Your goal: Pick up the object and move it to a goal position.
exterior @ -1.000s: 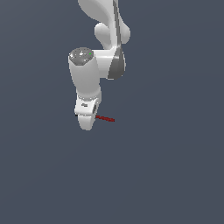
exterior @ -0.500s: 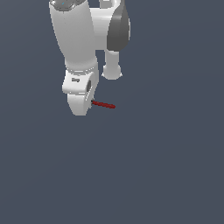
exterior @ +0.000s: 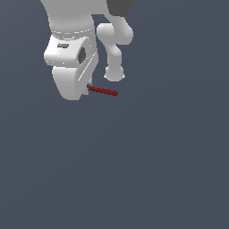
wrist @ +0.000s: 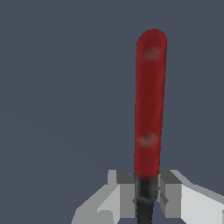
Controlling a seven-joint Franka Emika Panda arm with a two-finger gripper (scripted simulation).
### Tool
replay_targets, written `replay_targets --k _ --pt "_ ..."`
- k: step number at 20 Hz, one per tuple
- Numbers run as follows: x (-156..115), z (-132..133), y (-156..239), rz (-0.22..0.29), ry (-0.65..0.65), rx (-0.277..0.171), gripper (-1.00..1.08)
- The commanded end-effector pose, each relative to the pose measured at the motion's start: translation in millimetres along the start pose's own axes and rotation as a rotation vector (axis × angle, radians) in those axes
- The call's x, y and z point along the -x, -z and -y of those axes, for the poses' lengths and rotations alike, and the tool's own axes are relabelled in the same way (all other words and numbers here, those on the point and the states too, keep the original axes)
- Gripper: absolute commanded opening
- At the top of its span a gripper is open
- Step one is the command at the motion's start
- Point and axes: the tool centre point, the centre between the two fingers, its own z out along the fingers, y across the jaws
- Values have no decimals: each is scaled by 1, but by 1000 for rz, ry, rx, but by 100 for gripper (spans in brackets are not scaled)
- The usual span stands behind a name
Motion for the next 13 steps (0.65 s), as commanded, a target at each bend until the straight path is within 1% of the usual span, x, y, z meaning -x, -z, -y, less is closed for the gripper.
replay_targets --k 1,7,13 --pt "0 -2 15 0 -1 -1 -100" --pt "0 -7 35 1 -1 -1 -100" --pt "0 -8 40 1 -1 -1 -100"
